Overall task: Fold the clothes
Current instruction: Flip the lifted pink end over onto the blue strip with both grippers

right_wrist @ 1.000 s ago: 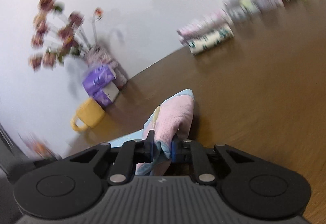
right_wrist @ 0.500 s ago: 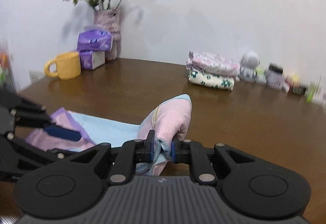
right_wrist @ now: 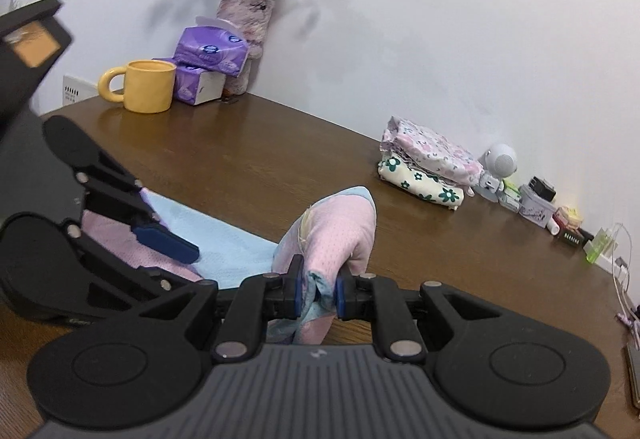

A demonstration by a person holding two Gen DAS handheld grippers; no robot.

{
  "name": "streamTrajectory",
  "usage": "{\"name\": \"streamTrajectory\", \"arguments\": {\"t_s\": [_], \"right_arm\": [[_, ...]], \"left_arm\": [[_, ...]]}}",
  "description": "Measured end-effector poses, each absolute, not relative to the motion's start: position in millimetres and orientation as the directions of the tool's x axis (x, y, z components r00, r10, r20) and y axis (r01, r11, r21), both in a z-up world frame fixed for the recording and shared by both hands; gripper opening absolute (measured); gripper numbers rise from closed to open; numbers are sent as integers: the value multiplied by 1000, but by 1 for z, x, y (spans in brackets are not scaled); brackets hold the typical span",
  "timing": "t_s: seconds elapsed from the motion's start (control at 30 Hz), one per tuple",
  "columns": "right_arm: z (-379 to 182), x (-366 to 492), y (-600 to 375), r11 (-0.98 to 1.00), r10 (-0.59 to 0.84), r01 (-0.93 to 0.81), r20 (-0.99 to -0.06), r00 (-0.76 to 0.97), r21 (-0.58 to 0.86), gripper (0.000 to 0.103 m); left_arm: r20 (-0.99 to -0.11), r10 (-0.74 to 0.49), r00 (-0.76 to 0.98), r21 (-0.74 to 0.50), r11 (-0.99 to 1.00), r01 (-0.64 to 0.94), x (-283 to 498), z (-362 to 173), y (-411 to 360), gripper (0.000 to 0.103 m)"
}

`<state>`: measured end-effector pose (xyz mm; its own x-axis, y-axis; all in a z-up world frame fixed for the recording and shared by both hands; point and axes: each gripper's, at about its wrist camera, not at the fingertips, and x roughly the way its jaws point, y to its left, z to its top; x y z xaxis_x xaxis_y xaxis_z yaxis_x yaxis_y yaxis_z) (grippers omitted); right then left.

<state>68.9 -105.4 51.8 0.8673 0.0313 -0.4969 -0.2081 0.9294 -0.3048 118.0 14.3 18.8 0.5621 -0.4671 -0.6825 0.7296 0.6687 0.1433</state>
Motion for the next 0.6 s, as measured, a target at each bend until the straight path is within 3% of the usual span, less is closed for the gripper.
{"name": "streamTrajectory", "arguments": {"t_s": [0.6], "right_arm": [[28, 62, -50, 787, 19, -314, -488, 873, -531, 14]], "left_arm": [[-673, -540, 505, 31, 661, 749, 130, 16, 40, 27]]}}
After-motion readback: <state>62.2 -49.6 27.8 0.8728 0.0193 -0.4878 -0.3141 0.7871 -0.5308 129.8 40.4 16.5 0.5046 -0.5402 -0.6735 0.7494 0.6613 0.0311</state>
